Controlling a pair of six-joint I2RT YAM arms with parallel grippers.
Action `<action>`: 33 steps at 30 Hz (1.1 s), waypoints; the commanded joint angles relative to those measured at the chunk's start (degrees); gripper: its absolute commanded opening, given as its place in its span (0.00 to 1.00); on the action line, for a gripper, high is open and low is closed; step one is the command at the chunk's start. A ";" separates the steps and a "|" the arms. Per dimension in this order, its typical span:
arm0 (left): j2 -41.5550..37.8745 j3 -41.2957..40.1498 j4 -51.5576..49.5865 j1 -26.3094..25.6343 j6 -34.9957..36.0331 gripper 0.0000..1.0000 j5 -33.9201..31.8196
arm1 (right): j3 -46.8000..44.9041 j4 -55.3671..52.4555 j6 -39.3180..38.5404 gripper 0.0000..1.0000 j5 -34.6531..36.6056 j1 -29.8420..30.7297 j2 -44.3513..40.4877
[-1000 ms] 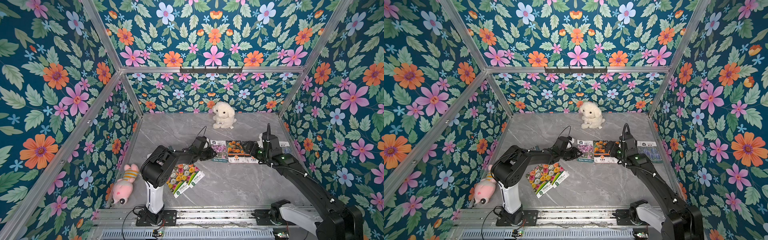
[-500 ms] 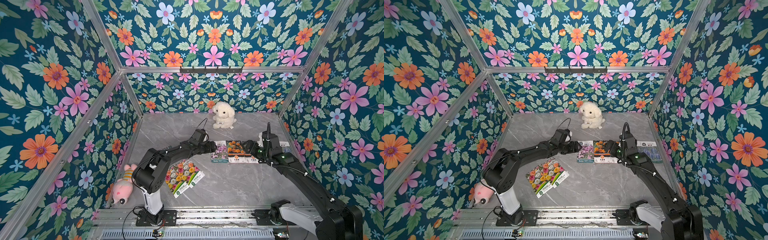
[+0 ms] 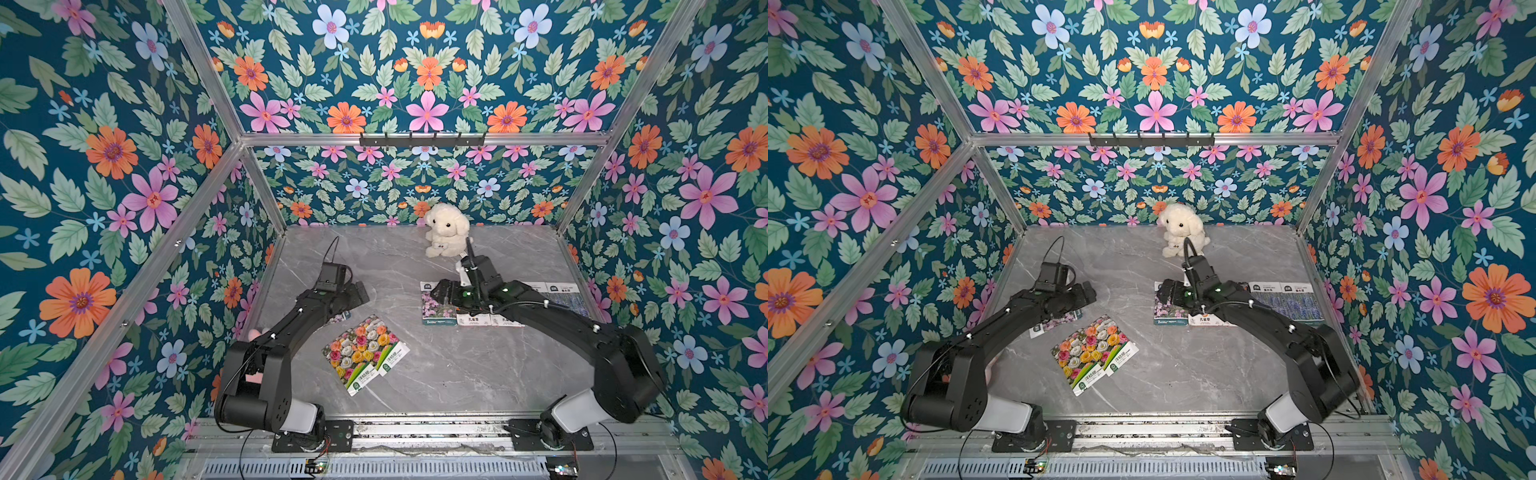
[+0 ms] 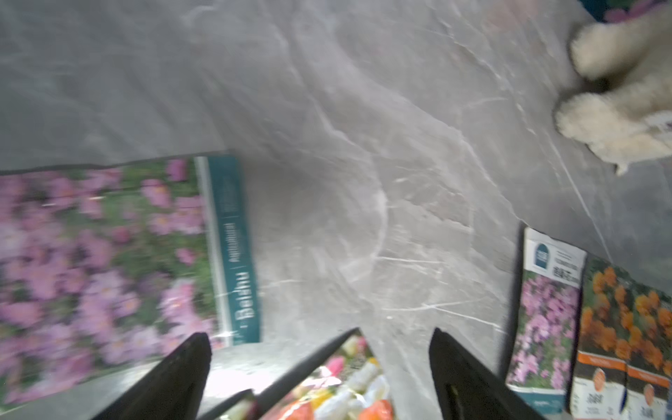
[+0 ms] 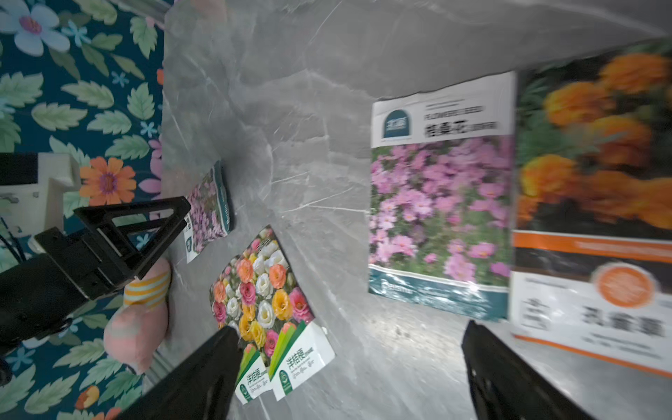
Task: Arrange the seed packets in a row
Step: Pick up the seed packet from the center of the board.
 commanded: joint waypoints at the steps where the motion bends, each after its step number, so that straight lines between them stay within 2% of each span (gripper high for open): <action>1: -1.97 -2.03 -1.36 5.72 0.61 0.93 1.17 | 5.76 5.25 5.57 0.94 -4.38 3.94 7.34; 7: -2.54 -5.69 1.99 13.63 0.18 0.83 1.96 | 14.47 14.67 17.46 0.84 -10.32 9.51 18.67; 13: 0.56 -8.68 7.08 18.46 -1.40 0.73 1.65 | 24.70 15.23 21.15 0.71 -11.40 13.63 28.99; 18: 4.31 -9.12 8.99 19.20 -1.08 0.65 3.61 | 30.51 15.41 22.47 0.64 -13.65 14.31 35.46; 24: 6.91 -9.29 9.06 19.12 0.24 0.53 7.31 | 35.68 10.68 17.78 0.59 -12.45 14.25 38.95; 33: 8.92 -9.23 8.64 17.99 0.83 0.47 10.19 | 35.64 7.12 16.06 0.55 -8.28 13.02 40.07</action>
